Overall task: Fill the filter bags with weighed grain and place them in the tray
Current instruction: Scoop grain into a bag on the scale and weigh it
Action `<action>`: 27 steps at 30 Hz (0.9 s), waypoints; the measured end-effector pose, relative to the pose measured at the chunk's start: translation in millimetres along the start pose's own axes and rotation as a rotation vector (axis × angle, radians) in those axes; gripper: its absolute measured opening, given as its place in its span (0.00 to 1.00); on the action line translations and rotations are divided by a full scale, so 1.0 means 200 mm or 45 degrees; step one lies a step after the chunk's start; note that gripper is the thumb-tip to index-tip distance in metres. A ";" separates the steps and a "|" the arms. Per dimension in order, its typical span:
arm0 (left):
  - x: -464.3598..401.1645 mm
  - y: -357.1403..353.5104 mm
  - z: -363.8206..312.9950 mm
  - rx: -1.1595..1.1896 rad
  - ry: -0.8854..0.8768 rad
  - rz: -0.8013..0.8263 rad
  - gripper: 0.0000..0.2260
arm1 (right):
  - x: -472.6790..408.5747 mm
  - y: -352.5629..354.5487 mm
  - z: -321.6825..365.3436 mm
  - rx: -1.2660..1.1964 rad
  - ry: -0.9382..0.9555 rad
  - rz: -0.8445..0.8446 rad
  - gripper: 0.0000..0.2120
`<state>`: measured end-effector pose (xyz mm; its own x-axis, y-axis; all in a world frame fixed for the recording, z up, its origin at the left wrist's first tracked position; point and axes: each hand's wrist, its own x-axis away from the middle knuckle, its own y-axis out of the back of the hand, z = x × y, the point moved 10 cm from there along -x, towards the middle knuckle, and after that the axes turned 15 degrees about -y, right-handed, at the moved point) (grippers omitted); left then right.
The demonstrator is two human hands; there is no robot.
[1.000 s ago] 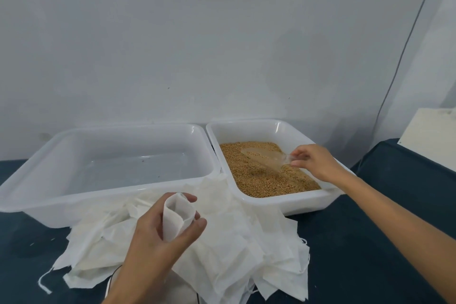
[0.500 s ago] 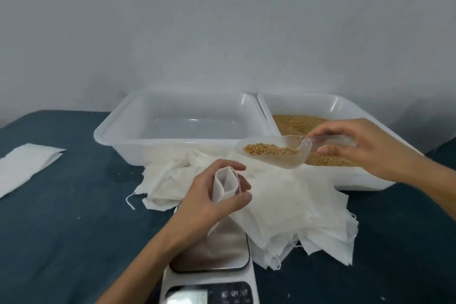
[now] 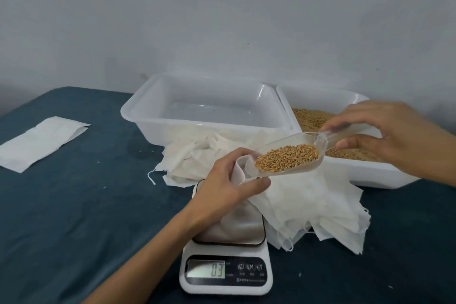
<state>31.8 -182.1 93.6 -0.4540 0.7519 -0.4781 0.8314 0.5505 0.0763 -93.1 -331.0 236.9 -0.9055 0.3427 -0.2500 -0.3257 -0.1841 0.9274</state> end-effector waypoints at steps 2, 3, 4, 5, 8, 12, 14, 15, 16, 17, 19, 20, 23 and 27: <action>0.00 -0.01 0.00 0.029 0.008 -0.022 0.14 | 0.00 0.00 0.03 0.102 0.040 -0.033 0.12; 0.00 -0.01 0.00 0.023 0.007 -0.024 0.14 | -0.01 0.00 0.04 0.146 0.057 -0.046 0.11; 0.01 -0.01 0.01 0.024 0.011 -0.015 0.14 | -0.01 0.00 0.05 0.185 0.071 -0.051 0.11; 0.01 -0.02 0.01 0.042 0.023 -0.004 0.14 | -0.01 0.00 0.06 0.222 0.080 -0.051 0.11; 0.02 -0.03 0.04 0.040 0.068 0.011 0.16 | -0.03 -0.02 0.06 0.303 0.093 -0.046 0.12; 0.03 -0.02 0.05 -0.040 0.069 0.006 0.16 | -0.04 -0.04 0.07 0.346 0.119 -0.038 0.12; 0.03 -0.02 0.05 -0.074 0.068 -0.002 0.16 | -0.04 -0.03 0.08 0.361 0.144 -0.048 0.08; 0.03 -0.02 0.05 -0.081 0.065 -0.008 0.15 | -0.05 -0.03 0.08 0.368 0.142 -0.051 0.08; 0.03 -0.02 0.05 -0.079 0.065 -0.016 0.14 | -0.05 -0.03 0.08 0.377 0.133 -0.049 0.10; 0.03 -0.02 0.06 -0.070 0.069 -0.026 0.14 | -0.05 -0.03 0.09 0.391 0.123 -0.044 0.12; 0.02 -0.02 0.06 -0.028 0.082 -0.039 0.13 | -0.05 -0.03 0.10 0.422 0.111 -0.042 0.13; 0.02 -0.02 0.06 -0.001 0.088 -0.043 0.13 | -0.05 -0.03 0.10 0.438 0.107 -0.043 0.13; 0.03 -0.03 0.07 0.051 0.103 -0.048 0.13 | -0.05 -0.03 0.12 0.447 0.090 -0.042 0.14; 0.03 -0.03 0.08 0.001 0.109 -0.041 0.17 | -0.04 -0.02 0.13 0.448 0.077 -0.042 0.14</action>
<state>29.5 -185.8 76.2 -0.5062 0.7619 -0.4040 0.8161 0.5747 0.0613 -77.2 -309.4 243.0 -0.9141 0.2858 -0.2878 -0.2512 0.1581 0.9549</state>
